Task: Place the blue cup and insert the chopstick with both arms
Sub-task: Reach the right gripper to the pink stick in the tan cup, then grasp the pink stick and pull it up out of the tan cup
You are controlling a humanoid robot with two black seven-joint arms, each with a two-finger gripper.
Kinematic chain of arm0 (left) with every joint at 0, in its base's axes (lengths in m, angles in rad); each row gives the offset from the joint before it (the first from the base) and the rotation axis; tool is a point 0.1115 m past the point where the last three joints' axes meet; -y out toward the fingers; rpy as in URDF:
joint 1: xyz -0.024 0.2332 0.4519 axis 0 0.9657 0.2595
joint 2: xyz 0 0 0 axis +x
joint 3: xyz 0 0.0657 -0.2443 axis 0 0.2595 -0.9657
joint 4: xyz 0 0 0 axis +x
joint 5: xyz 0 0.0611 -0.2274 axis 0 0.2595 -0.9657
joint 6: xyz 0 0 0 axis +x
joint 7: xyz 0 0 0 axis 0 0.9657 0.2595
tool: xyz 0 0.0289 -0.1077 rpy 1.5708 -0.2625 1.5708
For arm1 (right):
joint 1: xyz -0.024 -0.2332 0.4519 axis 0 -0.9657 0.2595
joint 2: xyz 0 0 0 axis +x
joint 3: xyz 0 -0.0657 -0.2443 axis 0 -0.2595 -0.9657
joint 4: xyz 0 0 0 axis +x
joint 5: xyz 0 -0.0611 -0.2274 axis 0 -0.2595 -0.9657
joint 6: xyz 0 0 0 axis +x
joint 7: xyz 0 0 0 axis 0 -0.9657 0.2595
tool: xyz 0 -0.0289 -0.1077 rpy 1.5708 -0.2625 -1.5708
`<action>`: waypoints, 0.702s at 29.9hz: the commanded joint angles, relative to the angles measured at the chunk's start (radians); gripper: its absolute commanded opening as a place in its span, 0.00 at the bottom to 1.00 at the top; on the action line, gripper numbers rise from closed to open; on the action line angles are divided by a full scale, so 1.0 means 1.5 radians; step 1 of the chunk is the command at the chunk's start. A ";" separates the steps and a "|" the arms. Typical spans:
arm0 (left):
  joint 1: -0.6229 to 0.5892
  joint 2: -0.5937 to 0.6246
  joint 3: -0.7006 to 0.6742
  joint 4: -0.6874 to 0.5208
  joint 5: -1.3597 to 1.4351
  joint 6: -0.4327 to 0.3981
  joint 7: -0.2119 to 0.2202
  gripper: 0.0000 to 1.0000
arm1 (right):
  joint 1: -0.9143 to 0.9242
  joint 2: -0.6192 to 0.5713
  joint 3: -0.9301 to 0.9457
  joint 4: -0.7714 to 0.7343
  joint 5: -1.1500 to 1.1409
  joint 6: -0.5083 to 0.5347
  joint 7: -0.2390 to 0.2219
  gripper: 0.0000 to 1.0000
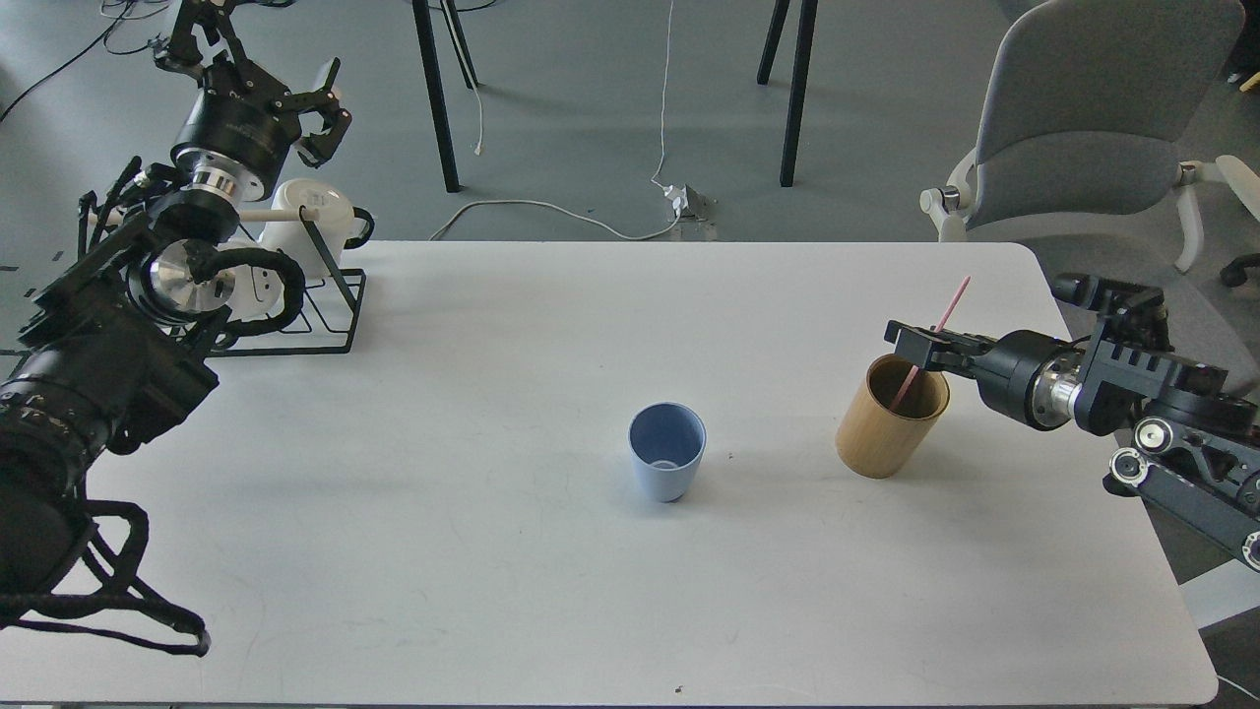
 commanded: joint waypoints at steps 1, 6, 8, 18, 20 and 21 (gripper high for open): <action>-0.001 0.002 -0.009 -0.001 -0.002 0.000 -0.002 0.99 | 0.000 -0.007 0.000 0.004 -0.018 -0.001 0.000 0.04; -0.002 0.004 -0.023 -0.002 -0.002 0.000 -0.002 0.99 | -0.001 -0.028 0.003 0.013 -0.032 -0.002 0.002 0.00; -0.002 0.006 -0.023 -0.002 -0.002 0.000 -0.002 0.99 | 0.001 -0.035 0.004 0.031 -0.032 -0.002 0.002 0.00; -0.001 0.036 -0.027 -0.002 -0.013 0.000 -0.002 0.99 | 0.107 -0.140 0.008 0.132 -0.021 0.012 0.001 0.00; -0.001 0.038 -0.027 -0.002 -0.013 0.000 0.000 0.99 | 0.144 -0.166 0.008 0.153 -0.015 0.031 0.001 0.00; -0.002 0.038 -0.027 -0.002 -0.013 0.000 0.000 0.99 | 0.162 -0.174 0.008 0.159 -0.009 0.043 0.001 0.00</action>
